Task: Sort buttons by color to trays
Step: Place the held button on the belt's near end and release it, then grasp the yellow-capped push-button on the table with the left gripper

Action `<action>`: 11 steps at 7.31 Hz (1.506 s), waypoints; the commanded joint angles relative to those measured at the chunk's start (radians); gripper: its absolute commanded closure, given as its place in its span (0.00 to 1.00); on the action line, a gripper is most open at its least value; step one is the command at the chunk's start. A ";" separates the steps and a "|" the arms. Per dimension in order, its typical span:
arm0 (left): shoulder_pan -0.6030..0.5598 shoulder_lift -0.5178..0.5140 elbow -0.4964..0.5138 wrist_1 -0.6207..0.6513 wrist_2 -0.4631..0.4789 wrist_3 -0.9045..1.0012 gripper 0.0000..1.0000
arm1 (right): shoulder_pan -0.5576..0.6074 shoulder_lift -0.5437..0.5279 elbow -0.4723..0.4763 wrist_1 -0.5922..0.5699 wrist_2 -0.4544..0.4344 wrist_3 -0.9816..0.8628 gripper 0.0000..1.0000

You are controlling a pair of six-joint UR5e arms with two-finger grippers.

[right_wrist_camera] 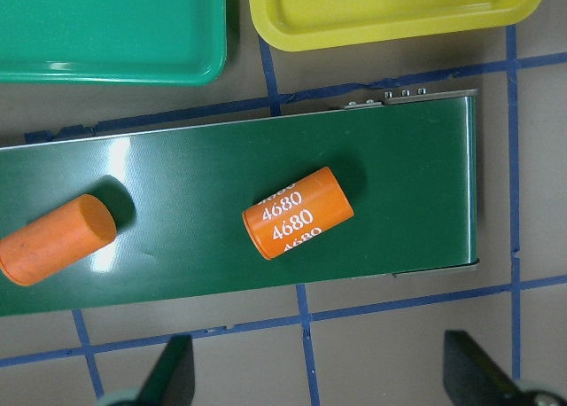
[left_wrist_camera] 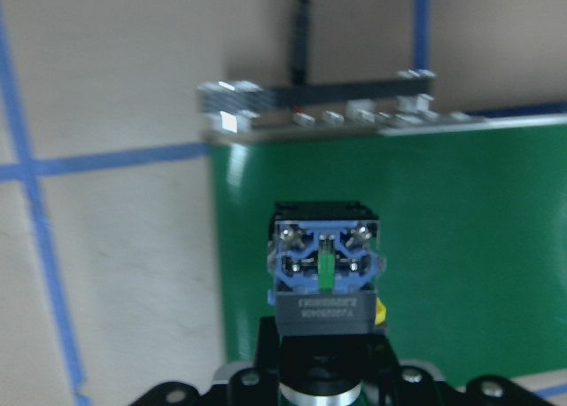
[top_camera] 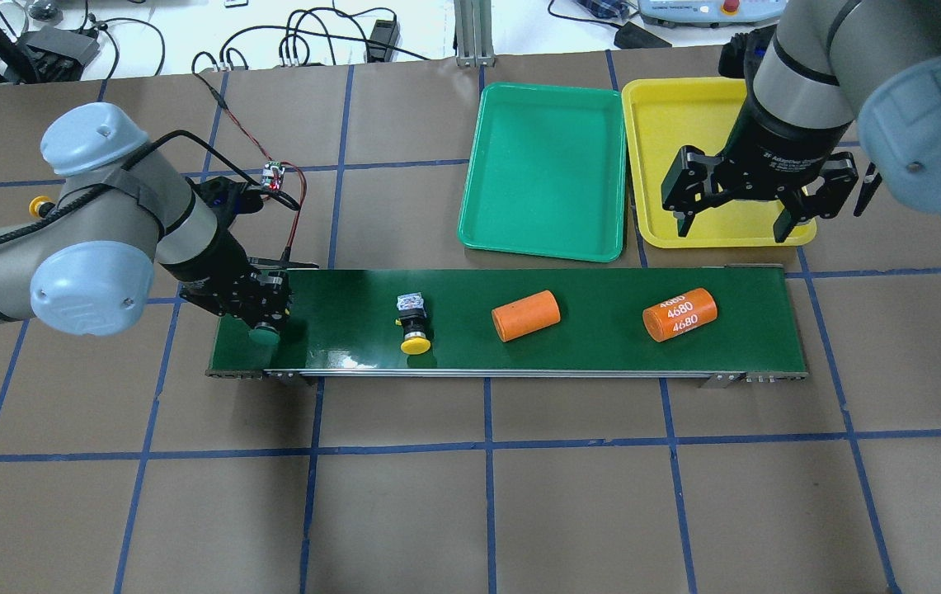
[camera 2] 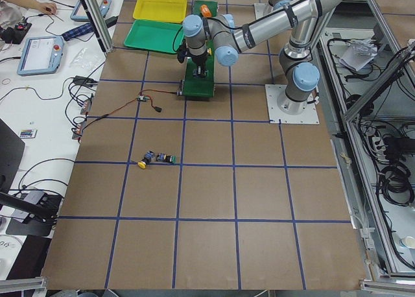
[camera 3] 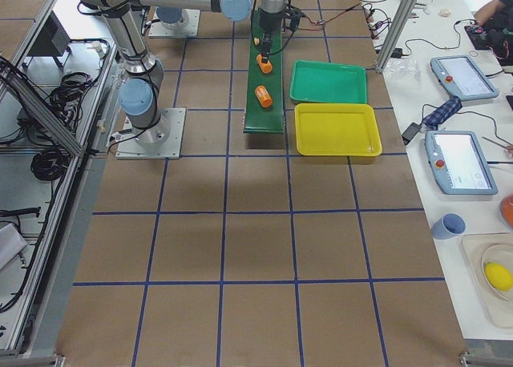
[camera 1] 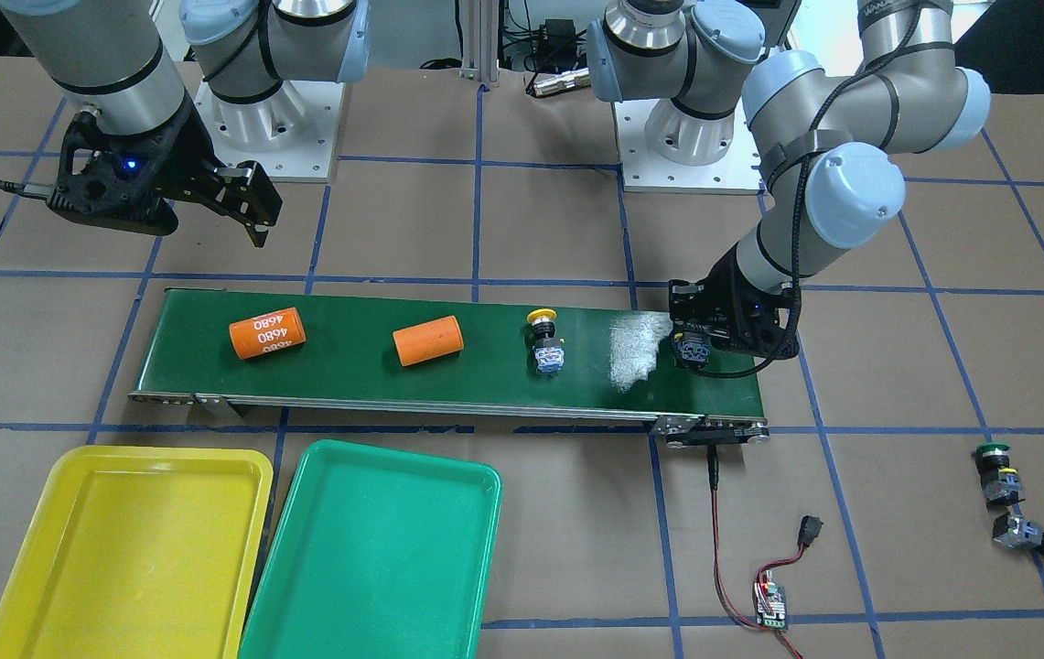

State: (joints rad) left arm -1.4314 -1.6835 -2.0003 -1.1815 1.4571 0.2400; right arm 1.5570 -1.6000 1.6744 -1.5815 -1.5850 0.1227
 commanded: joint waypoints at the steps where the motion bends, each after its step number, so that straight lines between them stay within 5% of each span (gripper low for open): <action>1: -0.011 -0.024 -0.023 0.095 0.002 -0.022 0.88 | 0.000 -0.001 0.002 0.000 -0.001 0.000 0.00; 2: -0.011 -0.033 -0.021 0.109 0.002 -0.028 0.20 | 0.000 -0.002 0.002 0.000 -0.001 0.000 0.00; 3: -0.006 -0.033 -0.006 0.111 0.005 -0.056 0.02 | 0.000 -0.002 0.001 0.000 0.002 0.000 0.00; 7: 0.298 -0.123 0.277 -0.076 0.012 0.113 0.00 | 0.000 0.000 0.001 0.000 0.005 0.000 0.00; 8: 0.371 -0.204 0.352 -0.049 0.105 0.294 0.00 | 0.000 -0.001 0.002 0.000 0.000 0.000 0.00; 11: 0.471 -0.500 0.664 -0.033 0.131 0.606 0.00 | 0.000 -0.002 0.002 0.000 -0.003 0.000 0.00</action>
State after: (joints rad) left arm -0.9875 -2.0617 -1.4431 -1.2174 1.5819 0.7452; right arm 1.5570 -1.6014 1.6766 -1.5815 -1.5869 0.1227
